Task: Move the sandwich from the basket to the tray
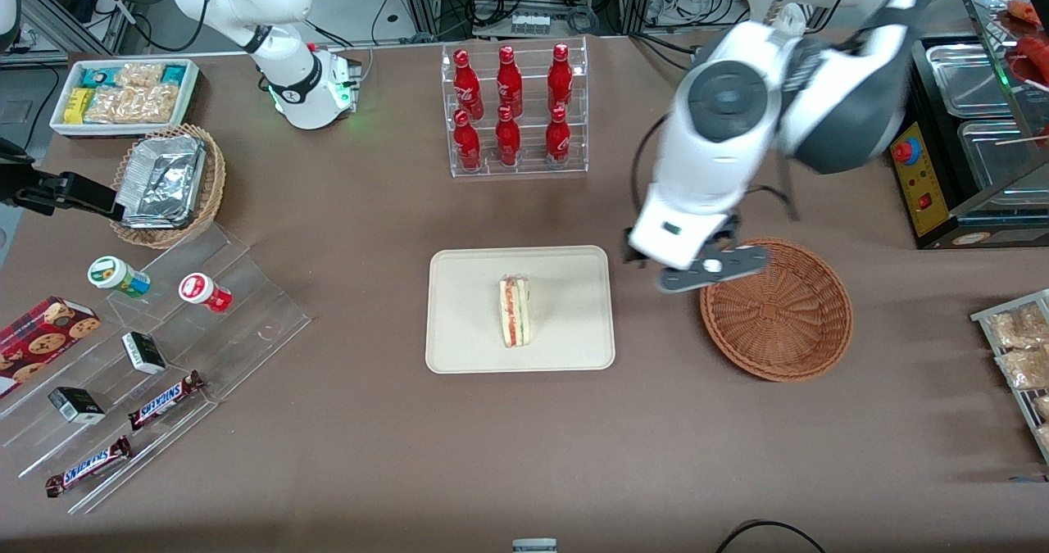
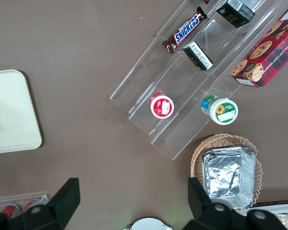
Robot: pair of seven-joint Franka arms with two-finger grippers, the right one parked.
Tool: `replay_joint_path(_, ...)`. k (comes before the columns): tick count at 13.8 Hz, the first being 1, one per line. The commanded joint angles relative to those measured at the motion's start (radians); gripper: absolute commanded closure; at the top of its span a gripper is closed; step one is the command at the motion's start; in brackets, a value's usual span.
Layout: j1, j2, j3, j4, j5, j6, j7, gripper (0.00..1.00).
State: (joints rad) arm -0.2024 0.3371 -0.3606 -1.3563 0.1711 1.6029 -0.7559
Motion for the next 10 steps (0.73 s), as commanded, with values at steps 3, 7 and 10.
replay_joint_path(3, 0.173, -0.085, -0.005, -0.035, -0.064, -0.086, 0.226, 0.00)
replay_joint_path(7, 0.311, -0.130, -0.001, -0.035, -0.102, -0.153, 0.467, 0.00)
replay_joint_path(10, 0.296, -0.145, 0.124, -0.038, -0.148, -0.172, 0.556, 0.00)
